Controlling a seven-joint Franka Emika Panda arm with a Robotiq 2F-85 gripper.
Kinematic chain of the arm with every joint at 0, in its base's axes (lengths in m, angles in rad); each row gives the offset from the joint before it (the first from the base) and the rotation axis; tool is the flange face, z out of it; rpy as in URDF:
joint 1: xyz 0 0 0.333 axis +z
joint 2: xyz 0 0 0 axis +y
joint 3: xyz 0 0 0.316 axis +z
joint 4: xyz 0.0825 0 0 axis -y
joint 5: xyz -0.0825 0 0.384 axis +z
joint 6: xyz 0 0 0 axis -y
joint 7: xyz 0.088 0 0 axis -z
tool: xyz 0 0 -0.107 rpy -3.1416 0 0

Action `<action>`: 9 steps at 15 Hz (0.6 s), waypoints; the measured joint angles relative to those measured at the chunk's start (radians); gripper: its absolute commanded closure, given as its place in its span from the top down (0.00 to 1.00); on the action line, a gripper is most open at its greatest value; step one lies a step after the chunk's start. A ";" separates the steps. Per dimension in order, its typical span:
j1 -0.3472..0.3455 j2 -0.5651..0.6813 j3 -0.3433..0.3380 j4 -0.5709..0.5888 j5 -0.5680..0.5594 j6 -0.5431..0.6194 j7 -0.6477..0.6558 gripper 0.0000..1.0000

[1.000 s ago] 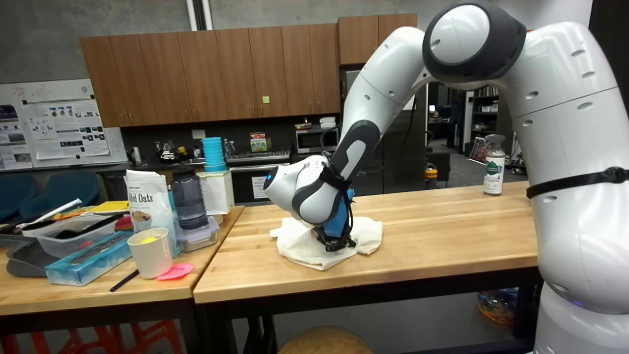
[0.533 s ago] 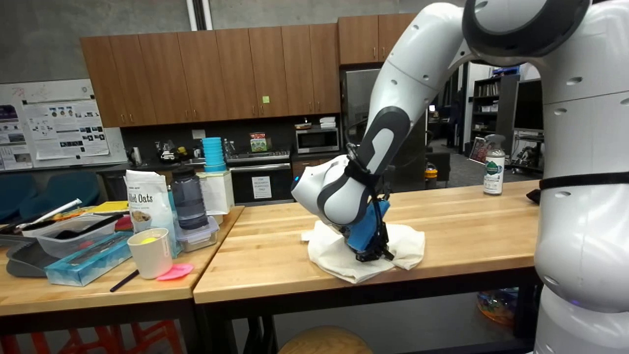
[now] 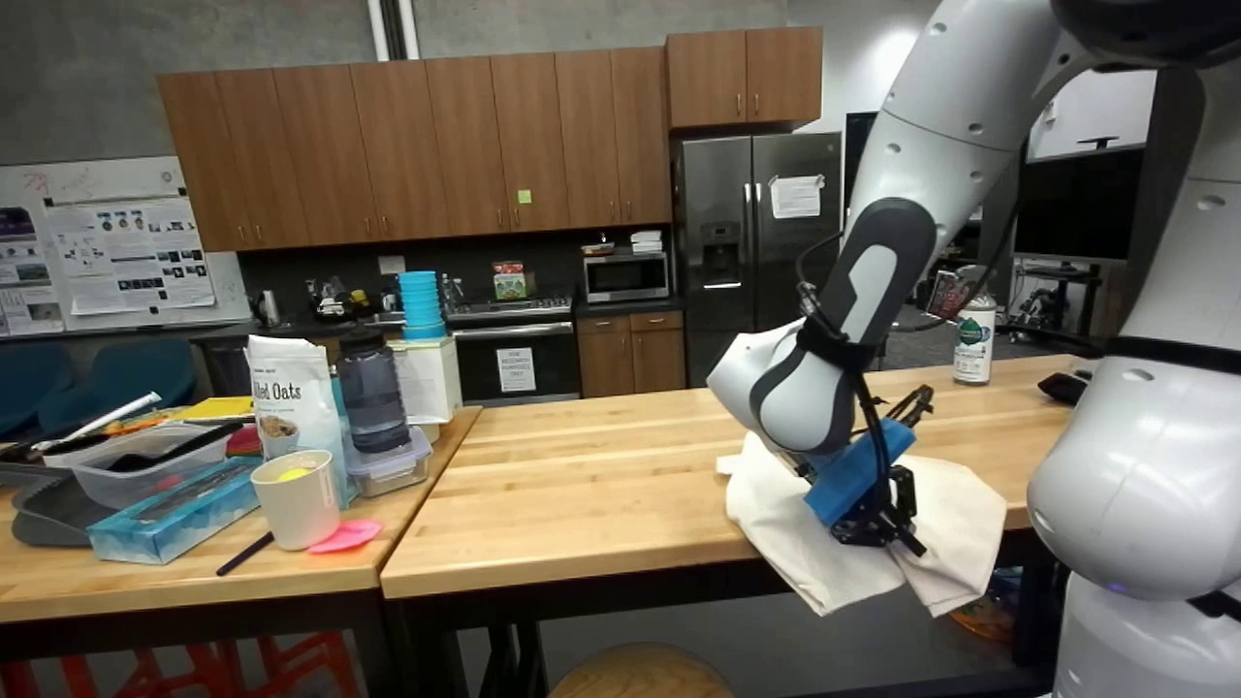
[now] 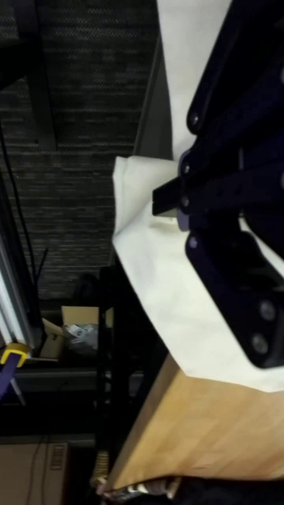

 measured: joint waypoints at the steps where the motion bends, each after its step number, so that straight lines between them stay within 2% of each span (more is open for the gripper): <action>1: -0.042 -0.015 -0.022 -0.017 -0.025 0.007 0.002 0.00; 5: -0.169 -0.016 -0.069 0.000 -0.182 -0.005 0.001 0.00; 9: -0.209 -0.016 -0.094 0.004 -0.343 0.004 0.004 0.00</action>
